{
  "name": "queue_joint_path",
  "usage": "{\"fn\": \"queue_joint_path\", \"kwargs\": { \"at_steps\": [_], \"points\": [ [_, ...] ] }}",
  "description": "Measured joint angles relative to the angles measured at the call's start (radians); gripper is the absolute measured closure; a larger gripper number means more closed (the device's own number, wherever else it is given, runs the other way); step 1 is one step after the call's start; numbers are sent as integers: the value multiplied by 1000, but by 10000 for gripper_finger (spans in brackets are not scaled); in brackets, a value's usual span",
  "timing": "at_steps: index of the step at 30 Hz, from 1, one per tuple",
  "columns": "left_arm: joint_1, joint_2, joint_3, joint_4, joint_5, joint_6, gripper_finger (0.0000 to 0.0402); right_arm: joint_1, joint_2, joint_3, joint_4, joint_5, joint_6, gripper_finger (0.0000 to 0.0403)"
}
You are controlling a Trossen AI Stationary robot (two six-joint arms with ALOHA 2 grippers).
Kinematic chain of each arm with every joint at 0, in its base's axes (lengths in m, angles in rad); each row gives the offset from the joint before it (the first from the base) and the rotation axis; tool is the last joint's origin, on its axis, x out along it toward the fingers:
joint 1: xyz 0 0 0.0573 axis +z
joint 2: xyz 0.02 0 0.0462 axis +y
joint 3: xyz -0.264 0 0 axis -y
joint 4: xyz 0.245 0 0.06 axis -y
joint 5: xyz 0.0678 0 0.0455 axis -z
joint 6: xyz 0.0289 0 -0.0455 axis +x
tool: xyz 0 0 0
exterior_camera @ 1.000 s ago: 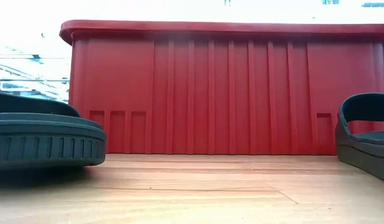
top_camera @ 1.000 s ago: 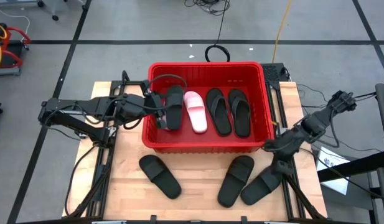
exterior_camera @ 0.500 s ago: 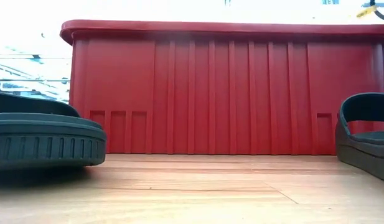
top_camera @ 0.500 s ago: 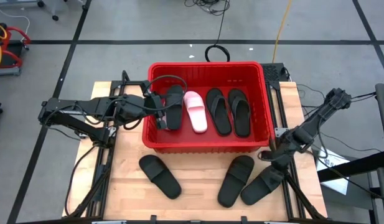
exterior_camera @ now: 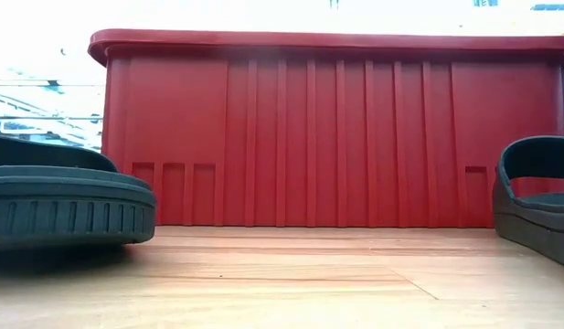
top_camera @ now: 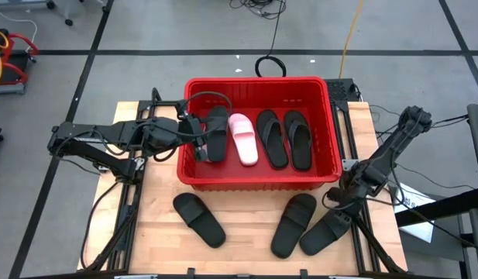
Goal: Pick and place slides into bin
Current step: Put the black slipper into the red bin
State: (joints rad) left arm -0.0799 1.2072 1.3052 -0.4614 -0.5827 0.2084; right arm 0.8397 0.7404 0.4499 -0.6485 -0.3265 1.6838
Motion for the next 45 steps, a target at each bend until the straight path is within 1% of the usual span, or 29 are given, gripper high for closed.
{"fn": "queue_joint_path", "kwargs": {
  "at_steps": [5, 10, 12, 16, 18, 22, 24, 25, 30, 32, 35, 38, 42, 43, 45],
  "points": [
    [0, 0, 0, 3, 2, -1, 268, 1, -1, -61, 46, 12, 49, 207],
    [0, 0, 0, 3, 15, -3, 268, 0, -2, -98, 90, 14, 44, 207],
    [0, 0, 0, 3, 15, -8, 268, 0, -1, -105, 127, 13, 16, 207],
    [0, 0, 0, 3, 16, -14, 268, 1, -1, -127, 231, 38, -27, 207],
    [-1, 0, 0, 3, 16, -16, 268, 1, 0, -156, 316, 42, -35, 207],
    [0, 0, 0, 3, 16, -21, 268, 1, 0, -243, 505, 57, 10, 206],
    [0, 0, 0, 3, 16, -21, 268, -1, -4, -278, 566, 52, 35, 206],
    [0, 0, 0, 3, 16, -21, 268, -1, -1, -291, 621, 77, 36, 207],
    [0, 0, 0, 5, 16, -3, 268, 0, 0, -311, 663, 92, 26, 210],
    [0, 0, 0, 13, 16, 1, 268, 0, 1, -312, 670, 93, 21, 223],
    [0, 0, 0, 23, 16, 4, 268, 0, 1, -312, 681, 92, 37, 259],
    [0, 0, 0, 26, 16, 14, 268, 0, 1, -312, 689, 90, 47, 308],
    [0, 0, 0, 26, 15, 18, 268, 0, 0, -312, 709, 89, 43, 384],
    [0, 0, 0, 26, 15, 19, 268, 0, 0, -312, 718, 89, 37, 392],
    [0, 0, 0, 26, 15, 19, 268, 0, 1, -312, 743, 90, 36, 391]
  ]
}}
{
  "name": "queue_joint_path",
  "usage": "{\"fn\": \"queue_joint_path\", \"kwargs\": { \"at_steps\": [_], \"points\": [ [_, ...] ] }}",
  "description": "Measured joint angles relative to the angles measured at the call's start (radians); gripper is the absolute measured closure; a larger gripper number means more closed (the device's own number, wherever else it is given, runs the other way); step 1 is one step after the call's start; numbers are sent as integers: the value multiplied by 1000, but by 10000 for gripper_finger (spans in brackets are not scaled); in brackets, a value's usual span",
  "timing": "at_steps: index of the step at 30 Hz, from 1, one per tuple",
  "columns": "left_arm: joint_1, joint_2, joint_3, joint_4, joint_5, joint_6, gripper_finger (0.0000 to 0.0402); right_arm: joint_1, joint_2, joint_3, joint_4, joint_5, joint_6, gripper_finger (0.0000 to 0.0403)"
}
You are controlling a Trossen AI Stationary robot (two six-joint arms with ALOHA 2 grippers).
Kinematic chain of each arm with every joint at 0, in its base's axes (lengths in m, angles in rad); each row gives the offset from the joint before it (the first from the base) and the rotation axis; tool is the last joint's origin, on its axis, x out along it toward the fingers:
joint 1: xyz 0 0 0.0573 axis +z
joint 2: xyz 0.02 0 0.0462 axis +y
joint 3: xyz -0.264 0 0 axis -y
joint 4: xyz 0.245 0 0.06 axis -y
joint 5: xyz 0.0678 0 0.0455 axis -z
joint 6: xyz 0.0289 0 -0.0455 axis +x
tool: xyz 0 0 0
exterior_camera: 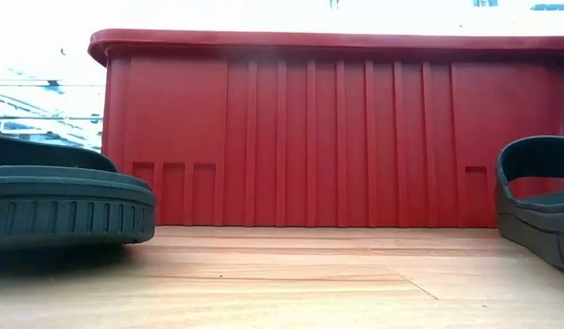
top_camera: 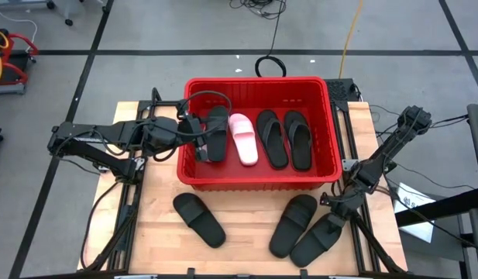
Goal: Pick and place slides into bin
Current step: Put the black slipper into the red bin
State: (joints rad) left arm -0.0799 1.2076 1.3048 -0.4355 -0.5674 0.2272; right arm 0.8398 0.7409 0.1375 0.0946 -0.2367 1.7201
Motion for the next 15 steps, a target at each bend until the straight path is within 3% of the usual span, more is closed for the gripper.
{"fn": "queue_joint_path", "kwargs": {
  "at_steps": [10, 15],
  "points": [
    [0, 0, 0, 0, 0, 6, 268, 0, 0, 3, 230, -28, 23, 399],
    [0, 0, 0, -1, 0, 6, 268, 4, 0, 58, 235, -67, 24, 400]
  ]
}}
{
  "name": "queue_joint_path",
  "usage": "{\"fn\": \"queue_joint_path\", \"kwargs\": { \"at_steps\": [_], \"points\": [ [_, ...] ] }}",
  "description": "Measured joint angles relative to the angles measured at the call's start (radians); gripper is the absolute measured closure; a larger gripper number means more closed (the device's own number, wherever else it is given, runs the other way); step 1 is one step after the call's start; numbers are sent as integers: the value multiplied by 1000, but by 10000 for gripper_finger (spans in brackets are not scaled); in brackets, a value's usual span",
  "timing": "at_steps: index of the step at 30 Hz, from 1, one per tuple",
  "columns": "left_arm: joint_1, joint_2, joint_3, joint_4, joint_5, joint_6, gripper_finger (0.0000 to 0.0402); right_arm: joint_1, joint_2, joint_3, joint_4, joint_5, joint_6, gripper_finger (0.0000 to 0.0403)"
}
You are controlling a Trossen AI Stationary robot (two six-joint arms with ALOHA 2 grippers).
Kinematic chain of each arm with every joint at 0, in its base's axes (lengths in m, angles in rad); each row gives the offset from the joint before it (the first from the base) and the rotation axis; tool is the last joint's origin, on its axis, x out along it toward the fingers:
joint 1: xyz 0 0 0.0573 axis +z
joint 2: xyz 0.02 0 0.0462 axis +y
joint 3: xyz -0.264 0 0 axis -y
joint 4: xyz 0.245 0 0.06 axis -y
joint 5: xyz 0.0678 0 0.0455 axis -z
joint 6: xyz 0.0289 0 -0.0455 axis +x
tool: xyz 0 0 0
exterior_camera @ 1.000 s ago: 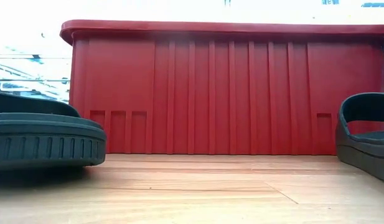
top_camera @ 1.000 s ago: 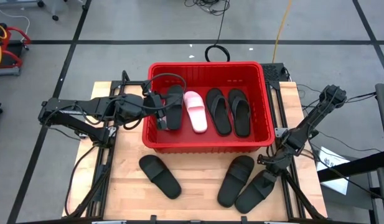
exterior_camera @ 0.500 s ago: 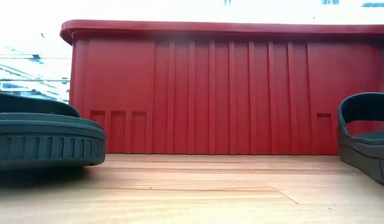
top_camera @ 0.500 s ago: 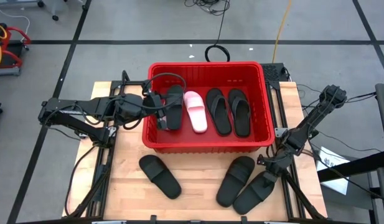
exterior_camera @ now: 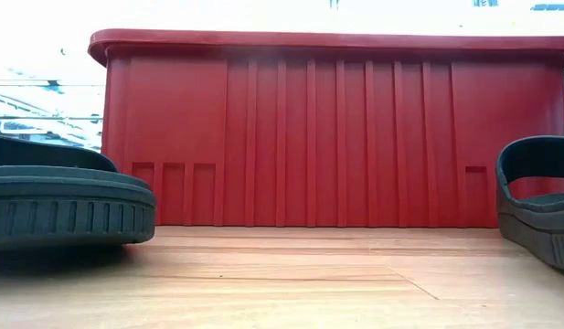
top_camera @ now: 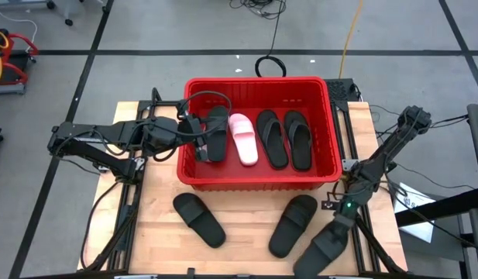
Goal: Pick and place slides into bin
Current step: Put the black slipper into the red bin
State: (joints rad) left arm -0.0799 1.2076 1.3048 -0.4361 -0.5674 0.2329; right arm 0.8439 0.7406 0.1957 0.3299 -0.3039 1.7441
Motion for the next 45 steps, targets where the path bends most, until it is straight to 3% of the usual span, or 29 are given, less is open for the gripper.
{"fn": "queue_joint_path", "kwargs": {
  "at_steps": [12, 22, 27, 37, 45],
  "points": [
    [0, 0, 0, 0, 0, -1, 268, 111, 0, 110, -16, -14, 158, 402],
    [0, 0, 0, -1, 0, -2, 268, 113, 0, 255, -64, 69, 88, 402],
    [0, 0, 0, -1, 0, -2, 268, 111, -1, 351, -67, 178, -36, 402],
    [0, 0, 0, -1, 0, 29, 268, 109, -1, 498, -134, 483, -500, 403],
    [0, 0, 0, 3, 0, 27, 268, -22, -25, 504, -267, 543, -670, 403]
  ]
}}
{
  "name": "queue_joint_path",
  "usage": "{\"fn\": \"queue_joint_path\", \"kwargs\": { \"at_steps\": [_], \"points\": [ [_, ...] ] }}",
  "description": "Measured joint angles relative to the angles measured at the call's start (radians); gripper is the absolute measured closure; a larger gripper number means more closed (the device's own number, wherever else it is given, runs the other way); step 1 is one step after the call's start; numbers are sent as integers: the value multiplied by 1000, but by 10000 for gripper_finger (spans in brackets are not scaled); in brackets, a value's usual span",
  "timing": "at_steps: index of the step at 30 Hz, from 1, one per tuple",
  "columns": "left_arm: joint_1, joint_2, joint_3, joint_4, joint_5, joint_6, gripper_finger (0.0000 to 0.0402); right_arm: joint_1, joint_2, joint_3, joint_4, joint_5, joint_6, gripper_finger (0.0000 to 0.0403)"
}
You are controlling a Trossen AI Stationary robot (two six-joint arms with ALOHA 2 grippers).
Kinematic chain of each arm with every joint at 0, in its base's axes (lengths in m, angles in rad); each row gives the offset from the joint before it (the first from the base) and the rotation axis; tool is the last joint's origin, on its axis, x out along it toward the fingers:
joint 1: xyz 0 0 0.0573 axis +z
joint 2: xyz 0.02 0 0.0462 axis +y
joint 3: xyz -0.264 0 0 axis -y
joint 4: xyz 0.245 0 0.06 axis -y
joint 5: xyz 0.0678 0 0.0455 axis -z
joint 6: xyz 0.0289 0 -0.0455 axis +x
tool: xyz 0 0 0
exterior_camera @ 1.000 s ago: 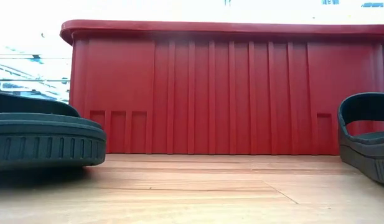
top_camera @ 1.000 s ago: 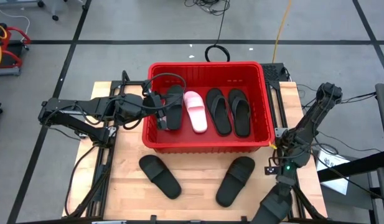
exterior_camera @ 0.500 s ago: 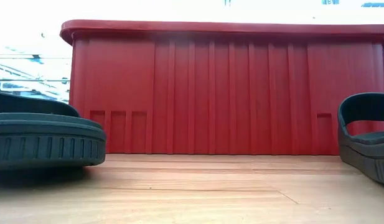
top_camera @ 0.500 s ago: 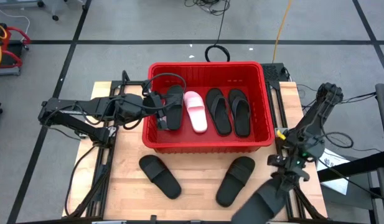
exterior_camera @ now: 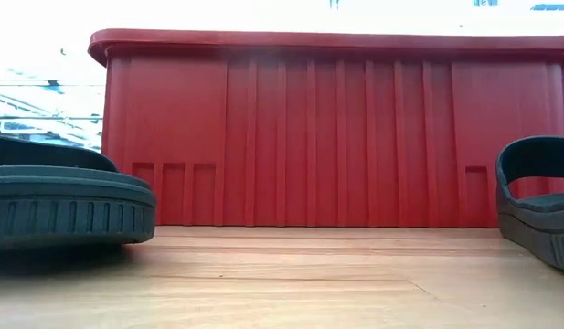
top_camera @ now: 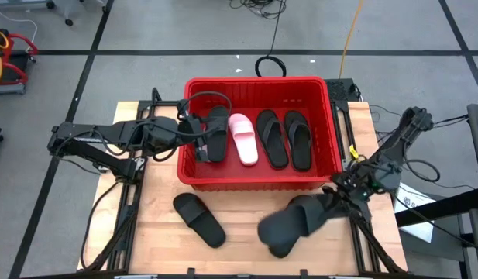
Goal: Pick and place slides into bin
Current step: Put the black slipper into the red bin
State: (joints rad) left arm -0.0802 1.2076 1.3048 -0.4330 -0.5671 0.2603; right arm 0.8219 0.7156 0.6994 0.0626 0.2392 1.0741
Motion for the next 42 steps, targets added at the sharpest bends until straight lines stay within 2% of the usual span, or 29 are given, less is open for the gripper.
{"fn": "queue_joint_path", "kwargs": {
  "at_steps": [3, 11, 16, 22, 26, 33, 37, 42],
  "points": [
    [-7, 0, 0, 27, 22, 47, 268, -79, -24, 0, 1, -3, -65, 403],
    [-59, 17, 0, 169, 105, 374, 268, -296, -64, 0, -57, -11, -155, 403],
    [-73, 48, 0, 257, 104, 477, 268, -444, -54, 0, -55, -87, -163, 403],
    [-76, 89, 0, 342, 122, 586, 268, -605, 0, 0, -80, -232, -128, 403],
    [-68, 125, 0, 338, 132, 633, 268, -715, 55, 0, -72, -345, -125, 403],
    [-29, 173, 0, 348, 182, 670, 268, -889, 158, 0, 107, -580, -125, 403],
    [-14, 183, 0, 364, 200, 667, 268, -972, 217, 0, 170, -695, -115, 403],
    [-3, 181, 0, 371, 270, 598, 268, -1039, 276, 0, 172, -775, -115, 403]
  ]
}}
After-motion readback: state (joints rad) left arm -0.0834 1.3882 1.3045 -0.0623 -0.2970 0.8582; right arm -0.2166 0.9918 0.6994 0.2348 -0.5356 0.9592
